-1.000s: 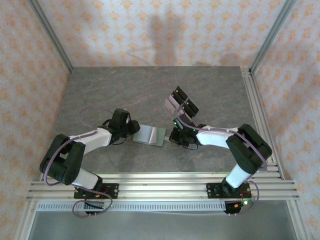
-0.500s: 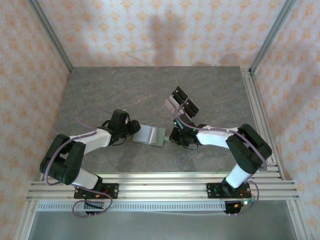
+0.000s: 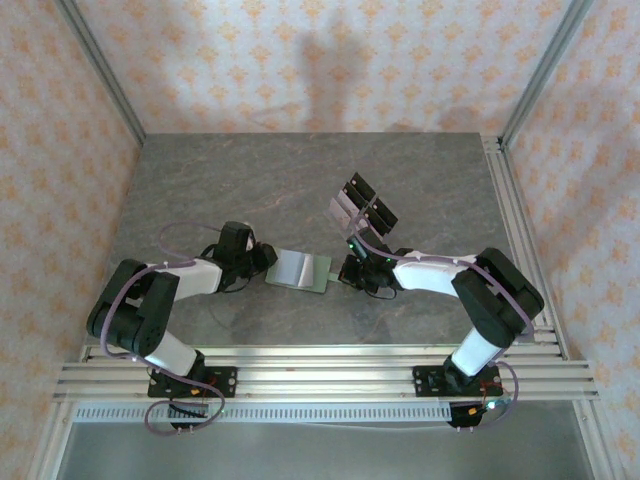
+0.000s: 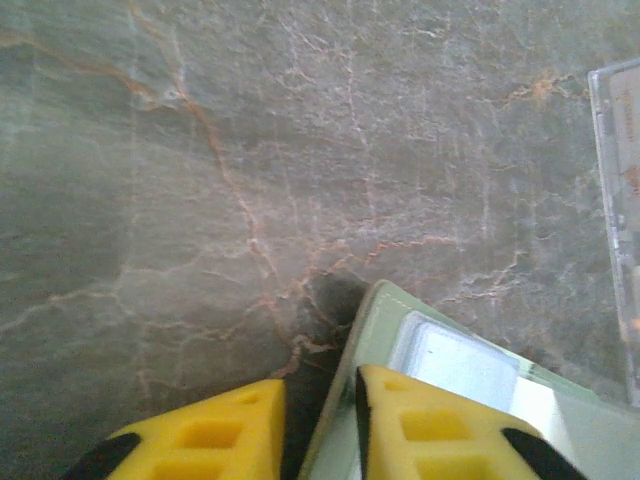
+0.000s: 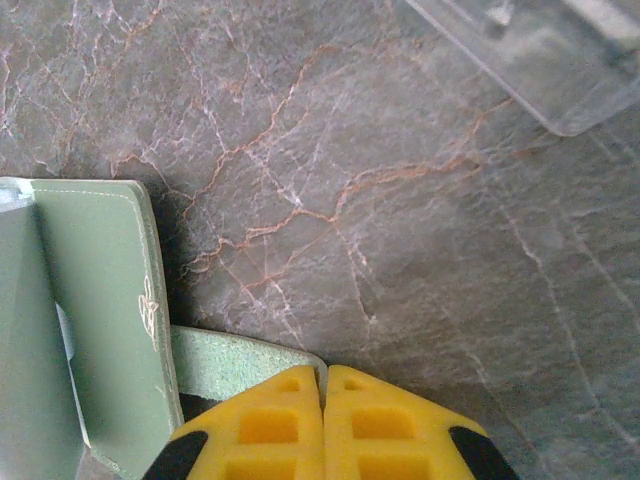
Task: Put the credit cards into the card holder
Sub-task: Flip the card slot at the card holder.
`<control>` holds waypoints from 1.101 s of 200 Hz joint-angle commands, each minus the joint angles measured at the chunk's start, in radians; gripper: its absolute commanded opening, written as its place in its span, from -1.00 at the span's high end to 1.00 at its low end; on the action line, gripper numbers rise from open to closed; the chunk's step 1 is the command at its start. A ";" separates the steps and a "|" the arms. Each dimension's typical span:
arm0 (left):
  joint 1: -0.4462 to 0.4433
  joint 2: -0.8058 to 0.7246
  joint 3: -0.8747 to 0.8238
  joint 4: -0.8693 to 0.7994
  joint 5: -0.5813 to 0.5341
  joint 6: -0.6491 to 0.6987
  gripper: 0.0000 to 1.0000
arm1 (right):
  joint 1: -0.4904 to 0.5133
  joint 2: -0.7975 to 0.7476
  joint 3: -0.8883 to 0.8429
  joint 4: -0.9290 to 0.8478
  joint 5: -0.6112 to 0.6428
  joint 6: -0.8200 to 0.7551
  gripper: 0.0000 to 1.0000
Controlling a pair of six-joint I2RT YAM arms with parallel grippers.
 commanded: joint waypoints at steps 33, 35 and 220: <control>0.000 -0.022 -0.016 0.078 0.053 -0.008 0.76 | -0.010 0.056 -0.018 -0.022 0.048 -0.021 1.00; 0.000 -0.022 -0.016 0.081 0.055 -0.009 0.78 | -0.009 0.056 -0.017 -0.021 0.048 -0.021 1.00; -0.105 -0.350 0.057 -0.303 -0.235 0.081 1.00 | -0.010 -0.068 0.190 -0.191 -0.007 -0.098 0.31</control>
